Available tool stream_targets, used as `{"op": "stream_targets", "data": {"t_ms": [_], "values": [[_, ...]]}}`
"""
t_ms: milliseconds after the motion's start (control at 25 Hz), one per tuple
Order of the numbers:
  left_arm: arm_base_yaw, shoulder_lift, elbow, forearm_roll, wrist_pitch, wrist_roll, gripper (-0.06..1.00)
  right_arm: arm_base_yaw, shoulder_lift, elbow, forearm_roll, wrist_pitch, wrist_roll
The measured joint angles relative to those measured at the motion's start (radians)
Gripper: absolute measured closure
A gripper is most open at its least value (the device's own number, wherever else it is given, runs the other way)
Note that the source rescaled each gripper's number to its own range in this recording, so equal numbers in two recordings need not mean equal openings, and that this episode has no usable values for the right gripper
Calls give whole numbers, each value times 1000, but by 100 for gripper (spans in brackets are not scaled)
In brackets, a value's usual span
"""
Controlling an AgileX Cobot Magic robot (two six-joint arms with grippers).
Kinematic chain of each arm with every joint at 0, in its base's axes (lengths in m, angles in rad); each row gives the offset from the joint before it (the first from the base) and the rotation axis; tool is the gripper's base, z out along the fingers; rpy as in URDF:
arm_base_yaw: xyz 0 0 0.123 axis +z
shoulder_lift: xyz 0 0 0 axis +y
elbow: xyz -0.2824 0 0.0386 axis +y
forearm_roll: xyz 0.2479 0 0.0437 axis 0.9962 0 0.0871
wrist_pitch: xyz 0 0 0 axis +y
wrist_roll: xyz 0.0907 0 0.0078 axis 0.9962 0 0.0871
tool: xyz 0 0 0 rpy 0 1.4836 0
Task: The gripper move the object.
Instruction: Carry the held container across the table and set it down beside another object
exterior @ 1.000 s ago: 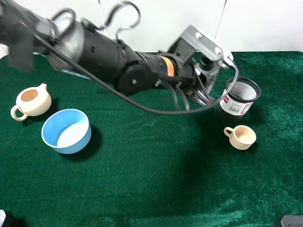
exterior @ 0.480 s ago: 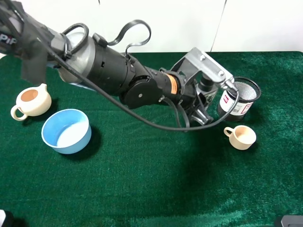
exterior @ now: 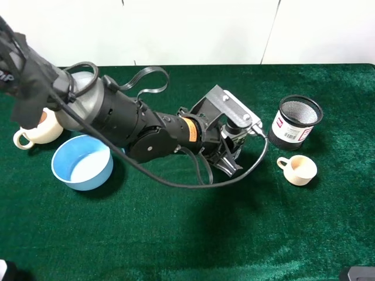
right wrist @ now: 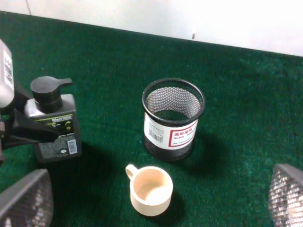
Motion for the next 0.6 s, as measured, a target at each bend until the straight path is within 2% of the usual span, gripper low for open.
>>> {"op": "stream_targets", "data": {"t_ms": [600], "values": [[0,-1,2,-3,2,0,94,0,0,0,0,0,0]]}}
